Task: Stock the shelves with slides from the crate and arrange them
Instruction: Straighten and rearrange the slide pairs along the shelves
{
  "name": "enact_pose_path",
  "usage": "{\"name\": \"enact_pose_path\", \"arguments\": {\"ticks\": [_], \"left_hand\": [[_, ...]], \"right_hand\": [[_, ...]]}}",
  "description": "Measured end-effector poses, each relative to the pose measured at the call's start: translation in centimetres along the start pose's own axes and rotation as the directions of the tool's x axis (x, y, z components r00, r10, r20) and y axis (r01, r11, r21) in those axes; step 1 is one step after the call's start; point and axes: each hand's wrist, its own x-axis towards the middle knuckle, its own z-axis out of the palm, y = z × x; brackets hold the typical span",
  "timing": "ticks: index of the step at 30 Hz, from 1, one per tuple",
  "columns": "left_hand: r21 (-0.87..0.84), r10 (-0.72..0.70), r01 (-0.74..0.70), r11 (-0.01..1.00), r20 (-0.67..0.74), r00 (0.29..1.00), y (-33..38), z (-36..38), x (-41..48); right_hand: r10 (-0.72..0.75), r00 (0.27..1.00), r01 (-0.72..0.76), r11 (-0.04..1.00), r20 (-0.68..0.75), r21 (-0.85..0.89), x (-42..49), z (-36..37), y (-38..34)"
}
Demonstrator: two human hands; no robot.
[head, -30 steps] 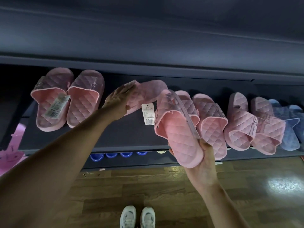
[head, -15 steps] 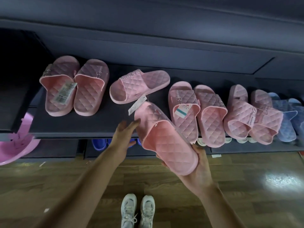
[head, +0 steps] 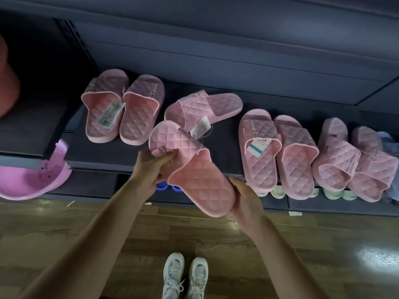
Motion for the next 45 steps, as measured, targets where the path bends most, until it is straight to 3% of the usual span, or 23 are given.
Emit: {"name": "enact_pose_path", "arguments": {"ticks": [3, 6, 12, 16, 22, 24, 29, 33, 35, 37, 40, 43, 45], "left_hand": [[0.029, 0.073, -0.070, 0.997, -0.115, 0.991, 0.4, -1.0, 0.6], [0.098, 0.134, -0.116, 0.988, -0.205, 0.970, 0.4, -2.2, 1.6], [0.126, 0.179, -0.155, 0.980, -0.200, 0.963, 0.0, -4.3, 2.6], [0.067, 0.192, -0.181, 0.981, -0.235, 0.953, 0.8, -4.3, 2.5], [0.007, 0.182, -0.187, 0.982, -0.266, 0.947, 1.3, -4.7, 3.0], [-0.006, 0.181, -0.190, 0.982, -0.262, 0.948, 1.4, -4.8, 2.8], [0.035, 0.216, -0.214, 0.976, -0.240, 0.946, 2.1, -5.4, 2.2], [0.056, 0.288, -0.283, 0.957, -0.271, 0.918, 3.0, -5.6, 1.4], [0.064, 0.308, -0.302, 0.951, -0.267, 0.913, 3.4, -5.7, 1.3], [0.067, 0.311, -0.304, 0.950, -0.250, 0.917, 3.9, -5.5, 1.2], [0.115, 0.331, -0.314, 0.943, -0.195, 0.923, 3.9, -4.9, 1.3], [0.209, 0.371, -0.342, 0.916, -0.122, 0.920, 3.4, -3.8, 1.7], [0.253, 0.348, -0.316, 0.914, -0.093, 0.933, 3.0, -2.9, 2.3]], "right_hand": [[-0.133, 0.991, 0.117, 0.938, -0.027, -0.328, 0.9, 0.3, -0.6], [-0.335, 0.942, 0.286, 0.767, 0.022, -0.574, 3.0, 0.2, -2.4], [-0.530, 0.843, 0.346, 0.410, 0.089, -0.844, 11.4, 1.6, -7.1], [-0.509, 0.827, 0.371, 0.175, 0.239, -0.912, 15.0, 3.9, -9.1], [-0.440, 0.859, 0.281, -0.019, 0.260, -0.960, 17.1, 5.1, -9.8], [-0.468, 0.837, 0.282, -0.071, 0.282, -0.957, 16.9, 4.9, -10.1], [-0.684, 0.648, 0.409, -0.058, 0.335, -0.911, 16.3, 5.7, -10.3], [-0.849, 0.473, 0.456, 0.008, 0.235, -0.890, 13.7, 7.1, -10.1], [-0.888, 0.420, 0.502, 0.056, 0.187, -0.863, 11.6, 7.7, -9.5], [-0.904, 0.410, 0.548, 0.135, 0.124, -0.825, 9.6, 7.7, -8.2], [-0.889, 0.457, 0.591, 0.285, 0.023, -0.755, 8.3, 6.2, -5.3], [-0.882, 0.470, 0.562, 0.320, -0.024, -0.762, 7.7, 4.5, -2.2], [-0.832, 0.550, 0.513, 0.406, -0.074, -0.756, 7.2, 3.9, -0.7]]}}
